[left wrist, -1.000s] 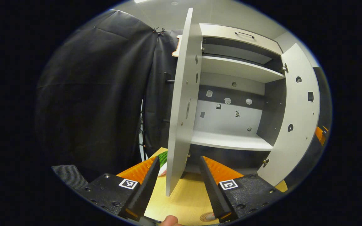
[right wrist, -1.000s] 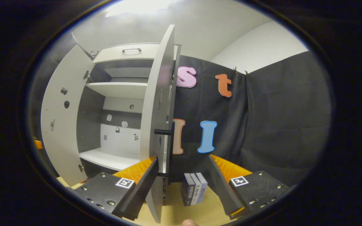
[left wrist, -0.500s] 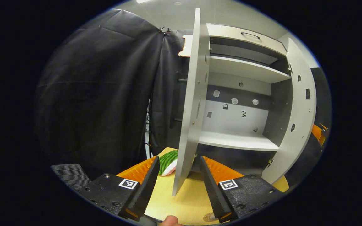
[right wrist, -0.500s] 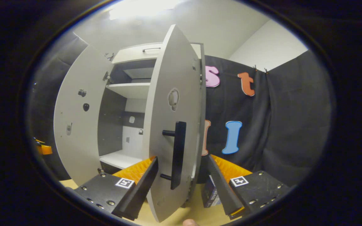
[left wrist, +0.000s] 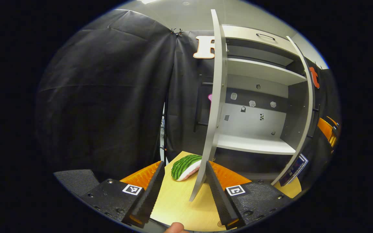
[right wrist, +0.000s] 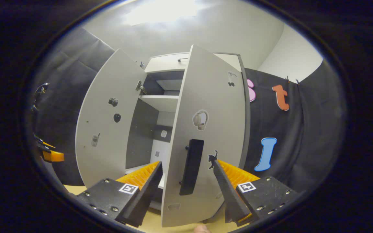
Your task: Grasp the bottle in the cabinet with the left hand and place it on the coaster, then close the right door with the right hand and the left door with the left hand.
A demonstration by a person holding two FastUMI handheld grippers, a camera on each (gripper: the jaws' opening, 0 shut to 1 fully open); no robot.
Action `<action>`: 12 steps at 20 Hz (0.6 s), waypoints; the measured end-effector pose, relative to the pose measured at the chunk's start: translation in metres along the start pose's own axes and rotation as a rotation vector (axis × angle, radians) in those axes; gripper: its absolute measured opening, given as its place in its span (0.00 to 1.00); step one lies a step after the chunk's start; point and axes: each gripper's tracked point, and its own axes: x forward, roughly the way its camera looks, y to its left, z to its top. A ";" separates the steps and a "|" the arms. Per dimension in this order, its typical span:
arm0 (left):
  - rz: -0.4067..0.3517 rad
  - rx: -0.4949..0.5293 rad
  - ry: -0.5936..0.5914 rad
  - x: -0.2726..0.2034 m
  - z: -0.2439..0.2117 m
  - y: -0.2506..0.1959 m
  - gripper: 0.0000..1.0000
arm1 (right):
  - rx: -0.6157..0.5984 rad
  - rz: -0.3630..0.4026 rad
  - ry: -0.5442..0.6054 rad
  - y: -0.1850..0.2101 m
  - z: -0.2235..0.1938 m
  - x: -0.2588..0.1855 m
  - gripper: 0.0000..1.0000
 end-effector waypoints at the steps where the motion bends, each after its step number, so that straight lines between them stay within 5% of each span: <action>1: 0.000 -0.001 0.000 0.000 0.001 0.001 0.79 | 0.009 0.006 0.003 0.005 -0.001 0.000 0.93; 12: -0.053 -0.005 0.005 0.036 0.001 0.001 0.80 | 0.008 -0.062 0.035 0.015 -0.011 0.001 0.95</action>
